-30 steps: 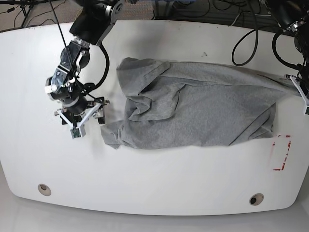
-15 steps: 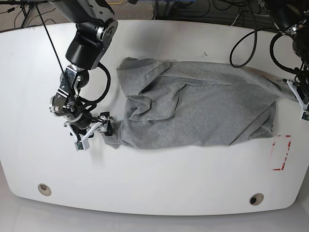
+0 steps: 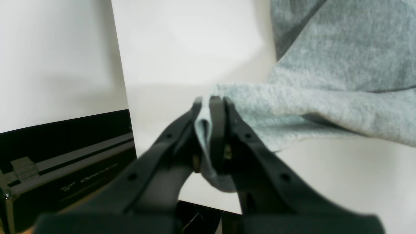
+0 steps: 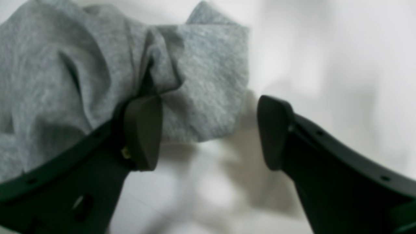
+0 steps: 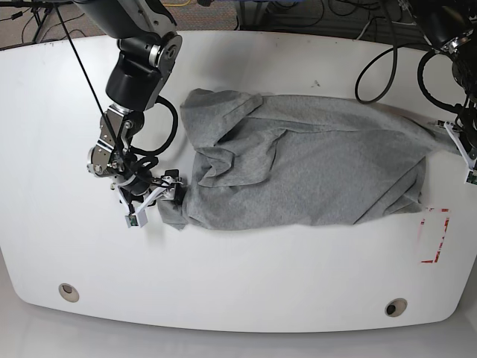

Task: Fold the T-shirt properly
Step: 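Lift the shirt with both grippers and swing it toward the robot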

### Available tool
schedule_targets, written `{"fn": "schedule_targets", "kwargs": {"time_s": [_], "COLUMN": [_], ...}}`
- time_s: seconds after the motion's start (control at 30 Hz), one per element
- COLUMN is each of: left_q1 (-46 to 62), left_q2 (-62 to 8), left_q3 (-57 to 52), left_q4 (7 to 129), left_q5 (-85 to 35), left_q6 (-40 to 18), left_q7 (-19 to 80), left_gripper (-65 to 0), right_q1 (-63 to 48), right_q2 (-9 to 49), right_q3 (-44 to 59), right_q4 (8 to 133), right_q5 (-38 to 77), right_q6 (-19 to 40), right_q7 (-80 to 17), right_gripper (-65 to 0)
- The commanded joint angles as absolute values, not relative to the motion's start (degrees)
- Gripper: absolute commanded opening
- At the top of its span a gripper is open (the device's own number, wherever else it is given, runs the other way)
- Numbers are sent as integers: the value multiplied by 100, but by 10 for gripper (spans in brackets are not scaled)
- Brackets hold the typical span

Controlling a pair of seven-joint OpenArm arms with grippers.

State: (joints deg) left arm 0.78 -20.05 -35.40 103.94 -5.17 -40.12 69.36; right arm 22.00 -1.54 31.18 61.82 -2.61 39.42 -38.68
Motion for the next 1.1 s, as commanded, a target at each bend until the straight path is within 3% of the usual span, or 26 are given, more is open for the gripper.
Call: {"fn": "schedule_targets", "kwargs": {"time_s": [0.0,0.13,0.27,0.4,0.77,1.07], "left_q1": [-4,-13,-22,-163,-532,-1200], "left_q2": [-2114,-2105,-1982,-1965,-1965,-1886], "left_q3": [-3565,-3565,-3556,-3556,-3301,-3152], "left_q4": [10492,10492,10492,10484,10501,10457], "left_q5": [-532,-532,-505,-497,-488,-497], "left_q6": [-4000,-4000,-4000,-4000,-4000,-4000], "left_q7": [6862,6862,6862,6862,6360,6044], "left_gripper": [-650,-650,-650,-650,-650,-650], "right_q1": [2360,2360,2360,2431,2422,2756], "right_q2": [-233,-251,-251,-224,57,725], "right_q3": [3099,3099,3090,3090,3090,2782], "right_q4": [6202,6193,6193,6211,7125,7793], "right_q5": [-163,-145,-136,-154,-171,-136], "right_q6": [4000,4000,4000,4000,4000,4000], "right_q7": [-3732,-3732,-3732,-3741,-4180,-4734], "right_gripper": [-214,-260,-431,-648,-648,-650]}}
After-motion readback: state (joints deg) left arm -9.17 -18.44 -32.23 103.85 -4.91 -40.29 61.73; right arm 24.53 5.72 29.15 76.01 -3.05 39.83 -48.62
